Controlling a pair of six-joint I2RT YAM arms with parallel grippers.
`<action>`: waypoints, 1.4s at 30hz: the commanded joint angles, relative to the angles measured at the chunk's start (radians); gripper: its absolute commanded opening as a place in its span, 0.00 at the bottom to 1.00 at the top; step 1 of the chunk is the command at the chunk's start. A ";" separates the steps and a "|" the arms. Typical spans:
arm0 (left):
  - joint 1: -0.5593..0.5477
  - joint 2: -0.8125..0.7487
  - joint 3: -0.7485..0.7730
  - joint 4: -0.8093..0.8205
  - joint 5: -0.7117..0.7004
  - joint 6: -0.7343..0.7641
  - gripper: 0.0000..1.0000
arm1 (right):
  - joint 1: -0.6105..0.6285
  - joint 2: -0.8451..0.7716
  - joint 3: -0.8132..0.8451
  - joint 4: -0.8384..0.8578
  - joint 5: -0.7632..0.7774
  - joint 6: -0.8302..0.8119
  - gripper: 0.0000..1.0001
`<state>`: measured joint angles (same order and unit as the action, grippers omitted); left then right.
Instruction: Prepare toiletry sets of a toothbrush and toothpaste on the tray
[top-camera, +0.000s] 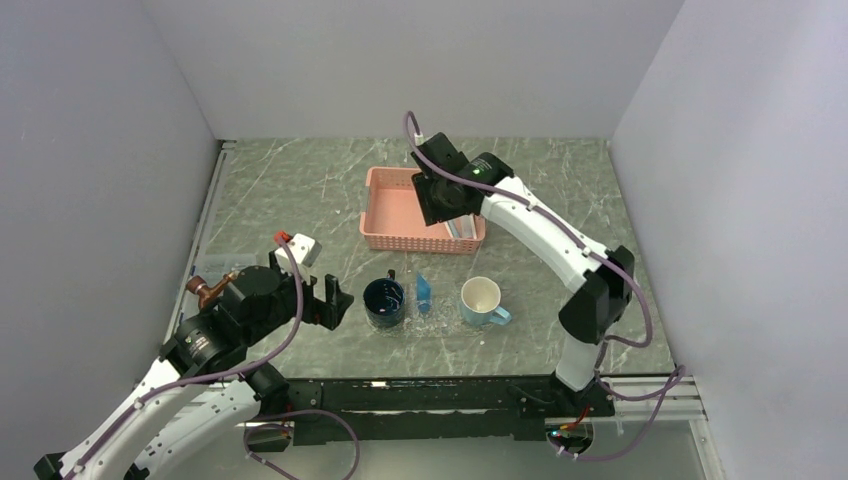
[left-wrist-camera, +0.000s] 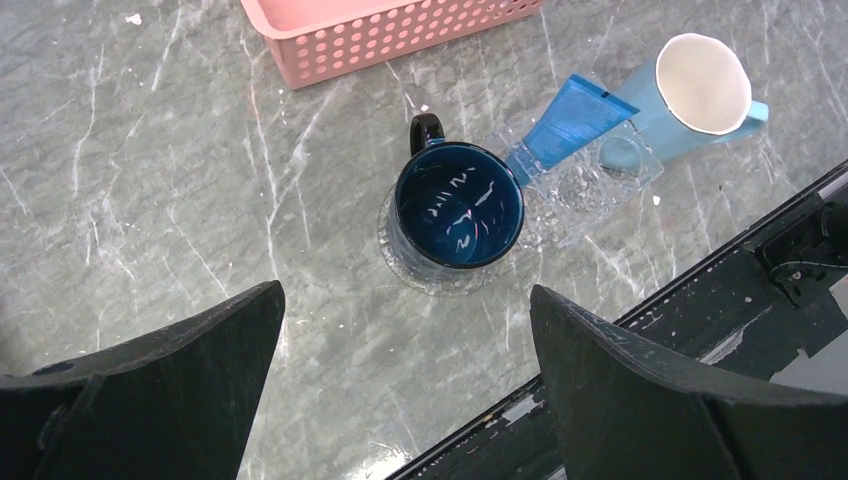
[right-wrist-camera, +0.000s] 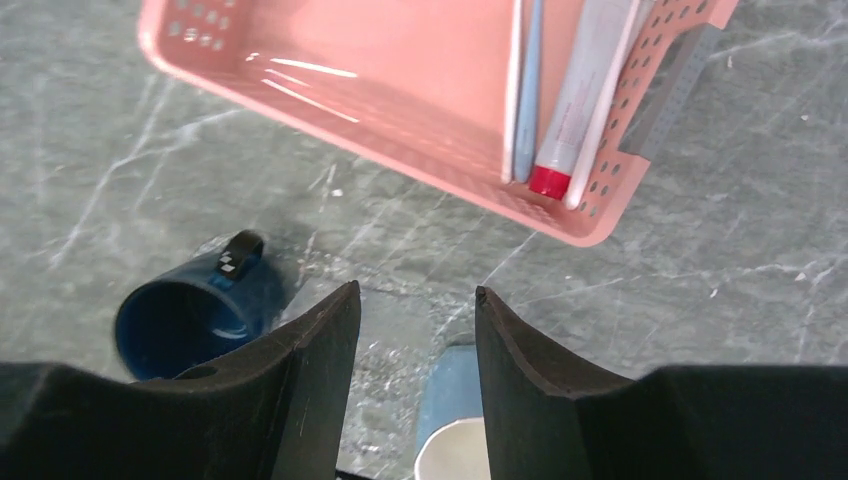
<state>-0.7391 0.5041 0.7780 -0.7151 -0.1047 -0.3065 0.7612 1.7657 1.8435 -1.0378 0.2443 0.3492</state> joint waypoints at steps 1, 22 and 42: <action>0.004 0.018 0.007 0.029 -0.026 0.020 0.99 | -0.057 0.069 0.033 0.030 0.019 -0.038 0.47; 0.003 0.043 0.009 0.025 -0.046 0.017 0.99 | -0.242 0.418 0.200 0.055 -0.023 -0.082 0.41; 0.003 0.063 0.012 0.018 -0.069 0.015 0.99 | -0.295 0.599 0.275 0.056 -0.028 -0.076 0.41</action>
<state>-0.7391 0.5587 0.7780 -0.7189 -0.1558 -0.3004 0.4812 2.3436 2.0750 -0.9855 0.1970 0.2790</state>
